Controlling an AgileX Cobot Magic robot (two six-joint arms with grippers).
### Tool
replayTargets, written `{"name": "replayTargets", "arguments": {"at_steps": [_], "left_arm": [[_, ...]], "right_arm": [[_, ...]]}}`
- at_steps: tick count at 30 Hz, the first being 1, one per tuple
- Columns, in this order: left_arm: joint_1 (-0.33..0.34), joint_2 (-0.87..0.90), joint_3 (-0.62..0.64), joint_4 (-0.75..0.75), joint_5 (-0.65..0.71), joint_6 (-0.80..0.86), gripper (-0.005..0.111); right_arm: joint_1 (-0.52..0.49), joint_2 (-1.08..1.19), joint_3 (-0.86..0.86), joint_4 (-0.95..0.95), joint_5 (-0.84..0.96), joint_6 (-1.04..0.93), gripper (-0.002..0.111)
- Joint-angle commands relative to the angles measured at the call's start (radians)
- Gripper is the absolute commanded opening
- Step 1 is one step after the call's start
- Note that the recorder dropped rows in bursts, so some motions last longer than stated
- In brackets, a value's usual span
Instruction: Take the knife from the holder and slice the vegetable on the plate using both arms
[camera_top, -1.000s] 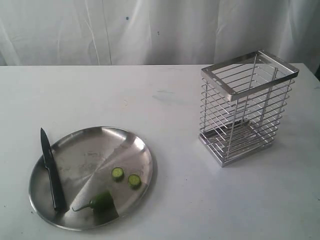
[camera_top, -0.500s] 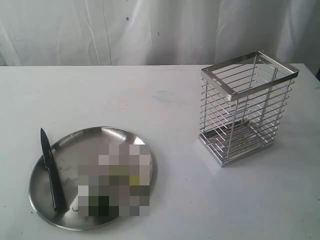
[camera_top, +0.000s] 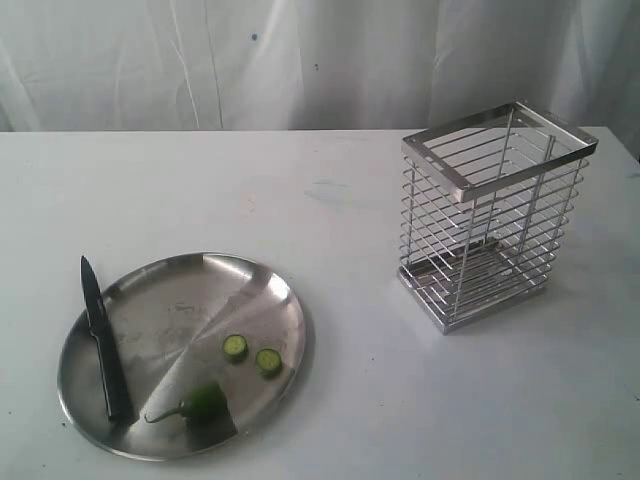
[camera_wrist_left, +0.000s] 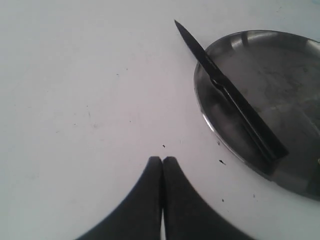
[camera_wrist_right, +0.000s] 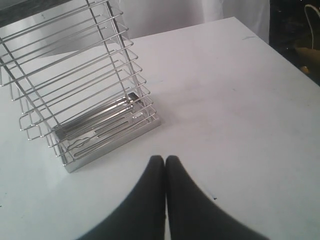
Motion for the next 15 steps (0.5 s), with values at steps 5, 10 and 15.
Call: {"name": "replayTargets", "arguments": {"at_steps": [5, 10, 15], "left_arm": [[-0.001, -0.005, 0.007, -0.023, 0.065, -0.004, 0.000], [-0.001, -0.005, 0.005, -0.023, 0.060, -0.002, 0.000], [-0.001, -0.005, 0.005, -0.023, 0.060, -0.002, 0.000]], "right_arm": [[0.002, -0.003, 0.000, -0.006, -0.007, 0.004, 0.000], [0.002, -0.003, 0.000, -0.006, -0.007, 0.004, 0.000], [0.002, -0.003, 0.000, -0.006, -0.007, 0.004, 0.000]]}}
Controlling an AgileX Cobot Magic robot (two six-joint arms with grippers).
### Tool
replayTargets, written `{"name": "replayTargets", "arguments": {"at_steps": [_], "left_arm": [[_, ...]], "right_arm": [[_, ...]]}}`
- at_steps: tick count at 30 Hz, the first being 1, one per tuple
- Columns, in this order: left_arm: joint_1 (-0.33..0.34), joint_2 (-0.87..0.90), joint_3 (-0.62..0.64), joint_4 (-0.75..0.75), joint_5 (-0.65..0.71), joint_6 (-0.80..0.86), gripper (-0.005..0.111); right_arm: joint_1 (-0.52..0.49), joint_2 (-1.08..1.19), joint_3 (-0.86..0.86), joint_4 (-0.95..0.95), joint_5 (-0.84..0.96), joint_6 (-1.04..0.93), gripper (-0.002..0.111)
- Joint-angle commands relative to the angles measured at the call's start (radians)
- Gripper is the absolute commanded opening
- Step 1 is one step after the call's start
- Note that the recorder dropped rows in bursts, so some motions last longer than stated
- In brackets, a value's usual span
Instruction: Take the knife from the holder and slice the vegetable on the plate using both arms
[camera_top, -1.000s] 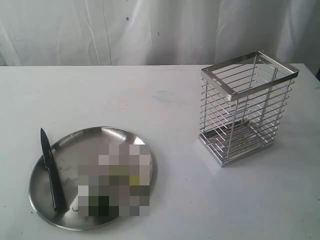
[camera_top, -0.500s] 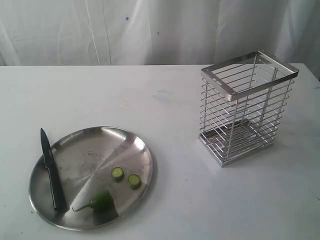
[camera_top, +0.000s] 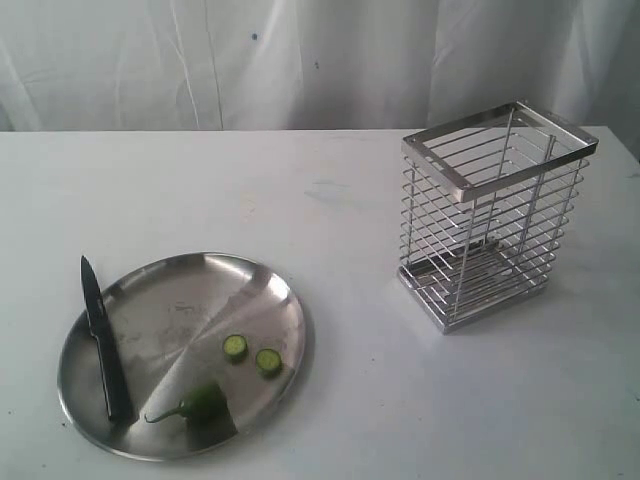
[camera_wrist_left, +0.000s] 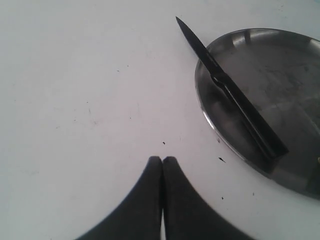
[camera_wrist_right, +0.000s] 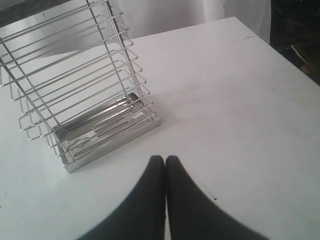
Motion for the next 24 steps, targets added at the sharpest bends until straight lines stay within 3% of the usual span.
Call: {"name": "replayTargets", "arguments": {"at_steps": [1, 12, 17, 24], "left_arm": [[-0.001, -0.005, 0.008, -0.015, 0.049, 0.002, 0.000], [-0.001, -0.005, 0.008, -0.007, 0.041, 0.011, 0.000], [-0.001, -0.005, 0.008, 0.000, -0.012, 0.140, 0.000], [-0.001, -0.005, 0.008, 0.124, -0.093, 0.169, 0.000]], "right_arm": [[0.002, -0.003, 0.000, -0.006, -0.007, 0.004, 0.000], [0.002, -0.003, 0.000, -0.006, -0.007, 0.004, 0.000], [0.002, -0.003, 0.000, -0.006, -0.007, 0.004, 0.000], [0.002, -0.003, 0.000, -0.006, -0.007, 0.004, 0.000]]}}
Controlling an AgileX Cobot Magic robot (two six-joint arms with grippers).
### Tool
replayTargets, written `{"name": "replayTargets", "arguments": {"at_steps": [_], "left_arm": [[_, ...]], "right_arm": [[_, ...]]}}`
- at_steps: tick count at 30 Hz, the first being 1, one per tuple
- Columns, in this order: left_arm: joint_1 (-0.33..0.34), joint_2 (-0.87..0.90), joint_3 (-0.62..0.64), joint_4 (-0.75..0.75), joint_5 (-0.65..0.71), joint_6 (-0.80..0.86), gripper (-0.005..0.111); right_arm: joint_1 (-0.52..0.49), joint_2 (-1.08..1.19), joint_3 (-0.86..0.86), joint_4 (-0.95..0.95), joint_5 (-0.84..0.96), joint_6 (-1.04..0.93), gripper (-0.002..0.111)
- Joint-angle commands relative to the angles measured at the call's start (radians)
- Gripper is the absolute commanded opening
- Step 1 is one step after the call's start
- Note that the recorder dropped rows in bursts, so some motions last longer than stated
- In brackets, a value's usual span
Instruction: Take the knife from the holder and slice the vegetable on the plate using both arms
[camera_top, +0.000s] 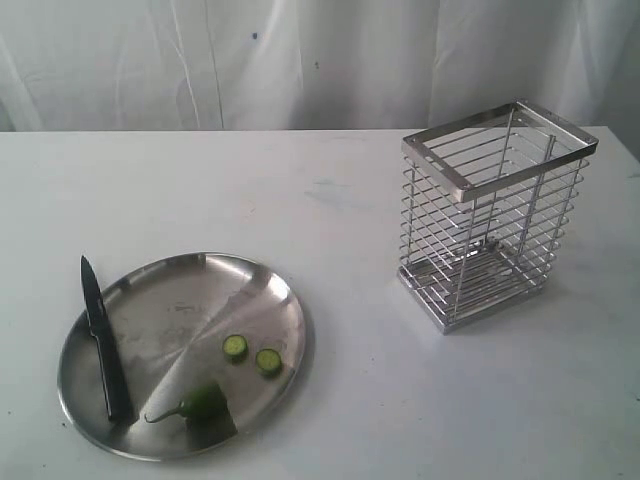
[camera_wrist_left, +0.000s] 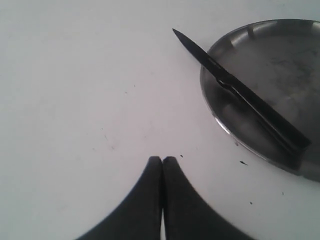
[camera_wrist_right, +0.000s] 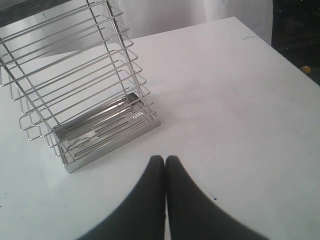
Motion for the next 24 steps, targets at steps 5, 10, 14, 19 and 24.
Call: {"name": "replayTargets", "arguments": {"at_steps": [5, 10, 14, 19, 24], "left_arm": [[0.001, -0.005, 0.012, 0.112, 0.072, 0.027, 0.000], [0.001, -0.005, 0.012, 0.112, 0.074, 0.030, 0.000], [0.001, -0.005, 0.012, 0.074, 0.038, -0.044, 0.000], [0.001, -0.005, 0.012, 0.061, 0.010, -0.067, 0.000], [0.001, -0.005, 0.012, 0.063, 0.032, -0.045, 0.000]], "right_arm": [[0.002, -0.003, 0.000, -0.006, -0.007, 0.004, 0.000], [0.002, -0.003, 0.000, -0.006, -0.007, 0.004, 0.000], [0.002, -0.003, 0.000, -0.006, -0.007, -0.004, 0.000], [0.002, -0.003, 0.000, -0.006, -0.007, -0.007, 0.000], [0.002, -0.003, 0.000, -0.006, -0.007, -0.007, 0.000]]}}
